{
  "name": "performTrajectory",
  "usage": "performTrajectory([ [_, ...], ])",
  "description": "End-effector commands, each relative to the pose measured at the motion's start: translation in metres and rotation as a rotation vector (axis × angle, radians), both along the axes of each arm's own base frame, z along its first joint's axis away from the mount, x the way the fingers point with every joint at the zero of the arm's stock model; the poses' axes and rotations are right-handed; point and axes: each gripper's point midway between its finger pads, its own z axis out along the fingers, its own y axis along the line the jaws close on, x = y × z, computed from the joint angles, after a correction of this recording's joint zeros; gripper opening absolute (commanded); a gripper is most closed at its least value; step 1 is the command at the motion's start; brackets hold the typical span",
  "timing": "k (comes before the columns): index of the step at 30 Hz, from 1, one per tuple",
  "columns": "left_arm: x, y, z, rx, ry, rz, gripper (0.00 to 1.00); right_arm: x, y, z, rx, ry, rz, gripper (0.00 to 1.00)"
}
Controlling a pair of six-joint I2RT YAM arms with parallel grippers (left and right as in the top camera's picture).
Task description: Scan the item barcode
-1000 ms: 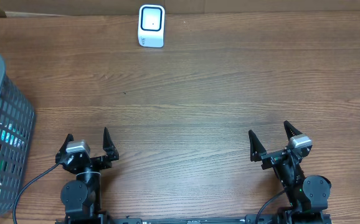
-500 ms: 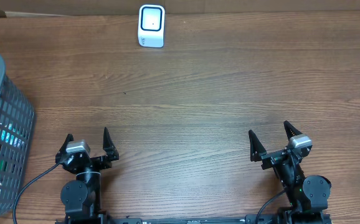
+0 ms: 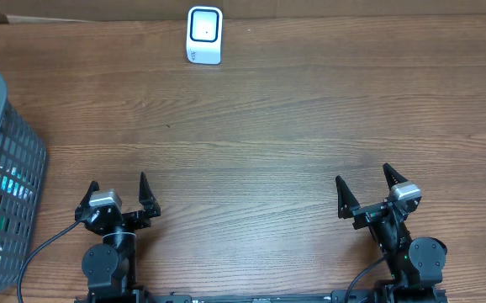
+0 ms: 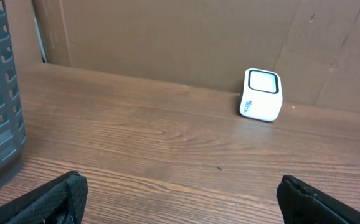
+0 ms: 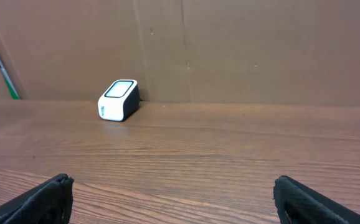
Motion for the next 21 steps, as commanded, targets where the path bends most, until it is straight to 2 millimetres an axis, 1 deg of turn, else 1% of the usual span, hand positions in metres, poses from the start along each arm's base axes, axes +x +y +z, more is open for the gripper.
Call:
performTrajectory([
  [1,-0.001,0.002,0.001,0.010,-0.009,0.014,1.00,0.000,0.000,-0.002,0.000,-0.003,-0.001,1.00],
  [8,-0.001,0.002,0.001,0.010,-0.009,0.014,1.00,0.000,0.000,-0.002,0.001,-0.003,-0.001,1.00],
  [10,-0.002,0.009,0.002,0.059,-0.005,0.046,1.00,0.000,0.000,-0.002,0.001,-0.003,-0.001,1.00],
  [11,-0.002,0.009,0.002,0.072,-0.002,0.045,1.00,0.000,0.000,-0.002,0.001,-0.003,-0.001,1.00],
  [15,0.000,0.001,0.001,0.065,0.000,-0.001,1.00,0.000,0.000,-0.002,0.001,-0.002,-0.001,1.00],
  [21,0.001,-0.007,0.008,0.065,-0.028,-0.043,1.00,0.000,0.000,-0.002,0.000,-0.003,-0.001,1.00],
])
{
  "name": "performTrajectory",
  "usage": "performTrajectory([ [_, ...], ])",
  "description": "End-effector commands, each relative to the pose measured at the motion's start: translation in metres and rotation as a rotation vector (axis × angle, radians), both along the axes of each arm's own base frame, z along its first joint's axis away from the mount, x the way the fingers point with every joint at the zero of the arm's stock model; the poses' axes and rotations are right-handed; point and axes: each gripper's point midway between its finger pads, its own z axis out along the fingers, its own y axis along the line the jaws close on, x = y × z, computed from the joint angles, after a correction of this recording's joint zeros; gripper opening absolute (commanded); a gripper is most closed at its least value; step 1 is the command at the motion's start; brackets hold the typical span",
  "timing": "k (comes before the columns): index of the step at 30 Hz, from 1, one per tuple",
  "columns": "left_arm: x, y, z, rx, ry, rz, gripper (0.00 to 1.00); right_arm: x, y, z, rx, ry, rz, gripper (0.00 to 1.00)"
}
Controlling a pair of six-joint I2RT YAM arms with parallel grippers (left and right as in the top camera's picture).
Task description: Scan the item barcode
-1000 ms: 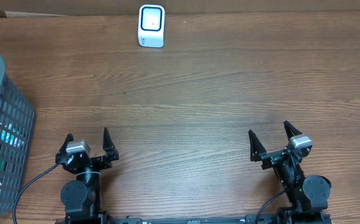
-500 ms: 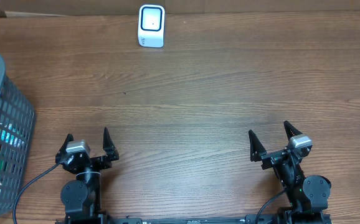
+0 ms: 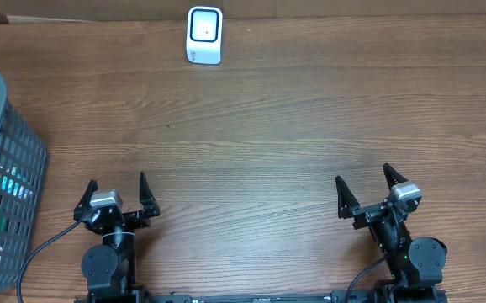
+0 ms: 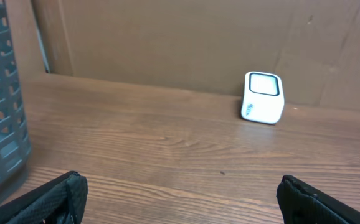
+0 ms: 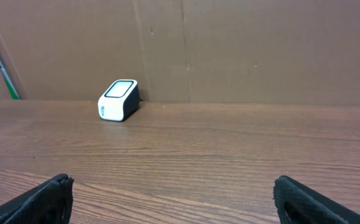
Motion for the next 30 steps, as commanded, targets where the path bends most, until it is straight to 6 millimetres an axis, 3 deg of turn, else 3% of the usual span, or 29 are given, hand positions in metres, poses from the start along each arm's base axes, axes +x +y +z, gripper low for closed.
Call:
performTrajectory([
  [1,0.000,-0.007,0.004,0.026,-0.013,-0.042,1.00,0.000,0.000,-0.002,0.001,-0.002,0.000,1.00],
  [7,-0.005,-0.013,0.048,0.010,-0.020,-0.076,1.00,0.000,0.000,-0.002,0.001,-0.003,0.000,1.00],
  [11,0.003,-0.015,0.084,-0.001,0.046,-0.089,1.00,0.000,0.000,-0.002,0.001,-0.002,0.000,1.00],
  [13,0.017,-0.022,0.107,-0.017,0.120,-0.135,1.00,0.000,0.000,-0.002,0.000,-0.003,0.000,0.99],
  [21,0.070,-0.040,0.153,-0.143,0.583,-0.261,1.00,0.000,0.000,-0.002,0.001,-0.003,0.000,1.00],
  [26,0.094,-0.043,0.173,-0.186,0.693,-0.292,1.00,0.000,0.000,-0.002,0.001,-0.003,0.000,1.00],
  [30,0.112,-0.054,0.181,-0.210,0.663,-0.364,1.00,0.000,0.000,-0.002,0.001,-0.003,0.000,1.00],
])
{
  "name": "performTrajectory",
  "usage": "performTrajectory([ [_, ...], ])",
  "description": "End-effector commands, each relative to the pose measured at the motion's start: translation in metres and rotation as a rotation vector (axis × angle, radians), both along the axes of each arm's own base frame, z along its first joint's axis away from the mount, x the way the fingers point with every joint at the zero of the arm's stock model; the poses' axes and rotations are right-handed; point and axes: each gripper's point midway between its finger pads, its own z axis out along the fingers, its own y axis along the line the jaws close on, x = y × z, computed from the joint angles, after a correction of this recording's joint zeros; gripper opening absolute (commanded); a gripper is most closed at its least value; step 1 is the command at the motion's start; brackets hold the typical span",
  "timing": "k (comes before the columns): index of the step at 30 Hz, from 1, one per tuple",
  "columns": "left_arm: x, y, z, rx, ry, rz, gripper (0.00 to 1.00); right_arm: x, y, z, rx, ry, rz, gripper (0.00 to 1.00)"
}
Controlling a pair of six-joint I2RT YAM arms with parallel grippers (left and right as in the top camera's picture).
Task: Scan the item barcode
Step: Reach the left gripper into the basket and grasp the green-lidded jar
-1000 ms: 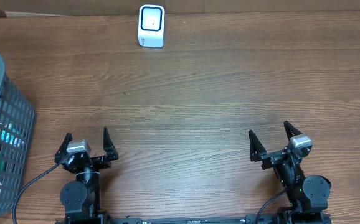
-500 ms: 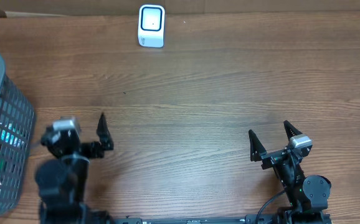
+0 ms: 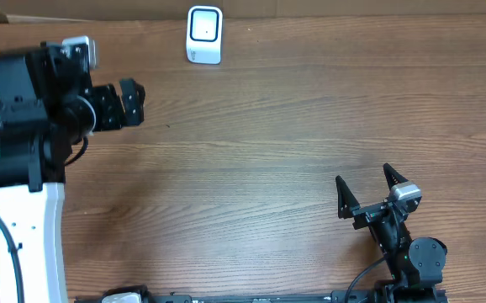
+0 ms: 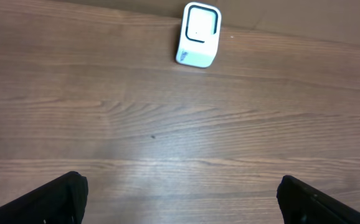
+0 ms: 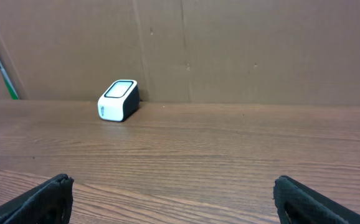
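Observation:
The white barcode scanner (image 3: 204,34) with its dark window stands at the table's far edge; it also shows as scanner (image 4: 198,34) and scanner (image 5: 118,99). My left gripper (image 3: 128,103) hangs high over the left of the table, open and empty, its fingertips (image 4: 74,186) wide apart above bare wood. The right gripper (image 3: 362,177) rests open and empty near the front right, pointing toward the back. No item with a barcode can be made out; the basket's contents are hidden by my left arm.
A grey mesh basket stands at the left edge, mostly covered by the raised left arm (image 3: 24,151). A brown cardboard wall (image 5: 230,50) closes off the back of the wooden table (image 3: 293,126).
My left arm has risen from its rest at the front left and now stands high over the left side, its camera looking down on the table. The right arm has not moved.
Both grippers rested open at the table's front edge, facing the scanner. The left wrist view had then shifted slightly. Now the left arm is raised next to the basket, still open and empty; the right stays at rest.

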Motion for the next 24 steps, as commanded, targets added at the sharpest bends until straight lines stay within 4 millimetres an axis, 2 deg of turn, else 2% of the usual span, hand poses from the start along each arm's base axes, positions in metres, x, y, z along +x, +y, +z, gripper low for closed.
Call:
performTrajectory([
  [1,0.013,-0.013,0.016,-0.046,-0.059,-0.070,1.00,0.000,0.000,-0.002,0.001,-0.002,-0.001,1.00],
  [4,0.018,-0.004,0.031,-0.054,-0.103,-0.020,1.00,0.000,0.000,-0.002,0.001,-0.002,-0.001,1.00],
  [7,0.019,0.032,0.054,-0.088,-0.148,0.154,1.00,0.000,0.000,-0.002,0.001,-0.002,-0.001,1.00],
  [9,0.014,0.066,0.069,-0.134,-0.181,0.290,1.00,0.000,0.000,-0.002,0.001,-0.002,-0.001,1.00],
  [11,0.004,0.103,0.082,-0.187,-0.213,0.431,1.00,0.000,0.000,-0.002,0.001,-0.002,-0.001,1.00],
  [15,-0.014,0.149,0.099,-0.224,-0.267,0.585,1.00,0.000,0.000,-0.002,0.001,-0.002,-0.001,1.00],
  [20,-0.041,0.200,0.099,-0.235,-0.281,0.785,1.00,0.000,0.000,-0.002,0.001,-0.002,-0.001,1.00],
  [21,-0.052,0.216,0.095,-0.241,-0.275,0.872,1.00,0.000,0.000,-0.002,0.001,-0.002,-0.001,1.00],
  [24,-0.072,0.239,0.089,-0.222,-0.259,0.992,1.00,0.000,0.000,-0.002,0.001,-0.002,-0.001,1.00],
])
